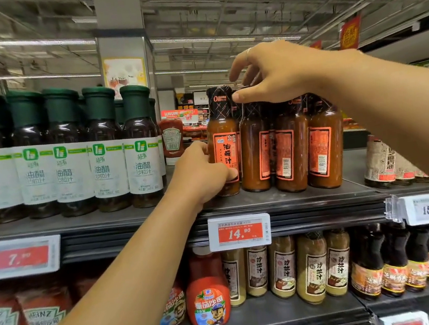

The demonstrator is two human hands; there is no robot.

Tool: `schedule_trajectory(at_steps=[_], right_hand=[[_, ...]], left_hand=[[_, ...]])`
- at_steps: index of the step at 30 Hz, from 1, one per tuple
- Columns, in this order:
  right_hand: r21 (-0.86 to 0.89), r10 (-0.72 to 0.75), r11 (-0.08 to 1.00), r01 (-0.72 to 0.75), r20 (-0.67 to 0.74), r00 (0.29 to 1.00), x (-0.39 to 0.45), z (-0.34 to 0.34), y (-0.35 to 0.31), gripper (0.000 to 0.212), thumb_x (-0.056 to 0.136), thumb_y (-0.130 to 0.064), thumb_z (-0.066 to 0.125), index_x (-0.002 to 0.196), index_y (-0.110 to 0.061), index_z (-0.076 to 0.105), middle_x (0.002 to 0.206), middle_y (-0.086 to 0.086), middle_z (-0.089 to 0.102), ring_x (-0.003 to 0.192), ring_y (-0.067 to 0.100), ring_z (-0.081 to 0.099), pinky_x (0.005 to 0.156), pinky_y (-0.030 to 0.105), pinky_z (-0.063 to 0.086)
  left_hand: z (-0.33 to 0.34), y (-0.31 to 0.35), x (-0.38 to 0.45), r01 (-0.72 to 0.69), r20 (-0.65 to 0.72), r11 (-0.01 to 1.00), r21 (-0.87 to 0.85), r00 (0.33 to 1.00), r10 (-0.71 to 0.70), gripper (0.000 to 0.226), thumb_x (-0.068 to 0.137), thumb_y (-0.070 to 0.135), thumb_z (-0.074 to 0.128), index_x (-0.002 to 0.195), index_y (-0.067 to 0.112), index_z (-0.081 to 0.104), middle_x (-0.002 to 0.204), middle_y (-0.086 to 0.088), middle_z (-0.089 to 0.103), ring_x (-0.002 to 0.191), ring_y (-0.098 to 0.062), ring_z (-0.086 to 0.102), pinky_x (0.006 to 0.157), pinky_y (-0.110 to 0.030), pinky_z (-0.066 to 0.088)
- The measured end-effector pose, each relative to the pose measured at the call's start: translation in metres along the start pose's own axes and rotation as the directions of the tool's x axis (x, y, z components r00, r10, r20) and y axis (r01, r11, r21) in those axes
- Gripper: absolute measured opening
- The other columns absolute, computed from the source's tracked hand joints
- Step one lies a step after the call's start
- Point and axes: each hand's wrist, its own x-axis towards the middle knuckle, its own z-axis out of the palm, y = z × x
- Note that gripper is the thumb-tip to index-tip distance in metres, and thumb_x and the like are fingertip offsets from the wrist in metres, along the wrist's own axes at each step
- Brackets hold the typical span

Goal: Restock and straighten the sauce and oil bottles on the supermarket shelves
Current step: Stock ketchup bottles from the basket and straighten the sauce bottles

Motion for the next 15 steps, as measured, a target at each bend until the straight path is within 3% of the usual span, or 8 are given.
schedule_trajectory(at_steps=[5,10,15], right_hand=[[0.008,-0.024,1.000,0.024,0.054,0.998,-0.007,-0.002,0.009,0.029,0.096,-0.043,0.062,0.124,-0.035,0.065,0.116,-0.005,0.074,0.107,0.015,0.067,0.100,0.037,0.051],[-0.014,-0.051,0.999,0.052,0.086,0.995,-0.008,-0.005,0.011,0.032,0.099,-0.027,0.061,0.129,-0.036,0.062,0.127,-0.003,0.071,0.116,0.017,0.064,0.105,0.038,0.048],[-0.007,-0.046,0.999,0.047,0.078,0.996,-0.010,-0.004,0.013,0.036,0.099,-0.022,0.063,0.132,-0.035,0.062,0.132,-0.002,0.067,0.122,0.018,0.062,0.105,0.036,0.047]], left_hand=[[0.002,0.001,0.000,-0.010,-0.013,1.000,0.024,1.000,0.011,0.051,0.078,0.016,0.085,0.109,0.034,0.049,0.104,0.010,0.068,0.098,-0.010,0.065,0.080,-0.030,0.051],[0.006,0.003,-0.002,-0.003,0.018,0.999,0.047,1.000,0.002,0.061,0.083,0.014,0.081,0.134,0.026,0.050,0.116,0.006,0.067,0.109,-0.016,0.064,0.097,-0.040,0.053],[0.006,0.002,-0.001,-0.002,0.023,0.999,0.038,1.000,0.001,0.056,0.085,0.016,0.079,0.132,0.028,0.050,0.117,0.007,0.066,0.106,-0.014,0.064,0.086,-0.032,0.051]])
